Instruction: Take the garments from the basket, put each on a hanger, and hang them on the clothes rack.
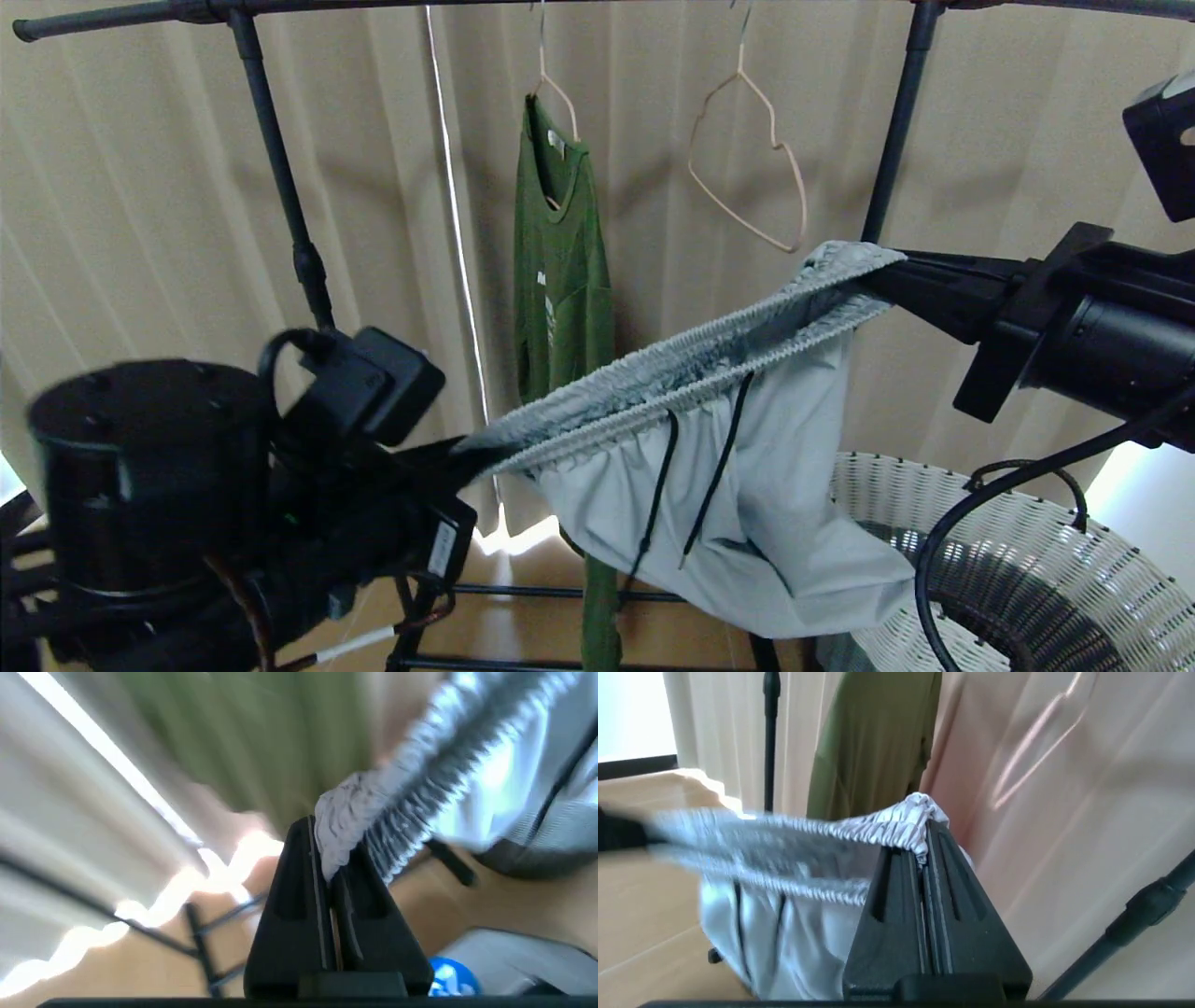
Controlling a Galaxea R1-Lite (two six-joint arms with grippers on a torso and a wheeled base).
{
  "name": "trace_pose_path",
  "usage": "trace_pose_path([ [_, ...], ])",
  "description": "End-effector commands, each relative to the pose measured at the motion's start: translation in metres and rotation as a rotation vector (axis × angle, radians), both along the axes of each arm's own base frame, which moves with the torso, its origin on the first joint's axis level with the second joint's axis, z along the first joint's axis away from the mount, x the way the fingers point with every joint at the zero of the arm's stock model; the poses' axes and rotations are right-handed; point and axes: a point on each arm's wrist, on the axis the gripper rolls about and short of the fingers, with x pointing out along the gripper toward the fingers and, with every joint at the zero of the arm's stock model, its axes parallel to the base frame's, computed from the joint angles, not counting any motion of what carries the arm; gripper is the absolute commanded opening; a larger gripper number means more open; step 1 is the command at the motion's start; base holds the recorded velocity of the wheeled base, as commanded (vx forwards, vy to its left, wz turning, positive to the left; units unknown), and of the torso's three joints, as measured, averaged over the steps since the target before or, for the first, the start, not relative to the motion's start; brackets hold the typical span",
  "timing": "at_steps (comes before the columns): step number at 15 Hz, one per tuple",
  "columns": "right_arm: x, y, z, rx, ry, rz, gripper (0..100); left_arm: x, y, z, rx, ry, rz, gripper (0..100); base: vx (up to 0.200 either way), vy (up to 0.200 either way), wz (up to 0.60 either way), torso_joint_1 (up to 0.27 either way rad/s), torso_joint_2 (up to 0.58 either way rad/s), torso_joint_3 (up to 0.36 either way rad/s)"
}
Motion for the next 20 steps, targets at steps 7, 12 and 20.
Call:
trace_pose_path([
  [7, -0.002, -0.007, 0.003, 0.007, -0.012, -0.026, 0, -0.027, 0.039, 0.071, -0.078, -0.212, 0.015, 0, 0.0, 0.0, 0.0, 0.0, 0.0, 0.0],
  [12, 0.015, 0.004, 0.035, 0.059, -0.089, -0.023, 0, -0.011, 0.034, 0.103, -0.078, -0.295, 0.048, 0, 0.0, 0.0, 0.0, 0.0, 0.0, 0.0],
  [20, 0.018, 0.006, 0.047, 0.099, -0.144, -0.026, 0, 0.018, 0.019, 0.15, -0.081, -0.282, 0.082, 0, 0.0, 0.0, 0.0, 0.0, 0.0, 0.0],
])
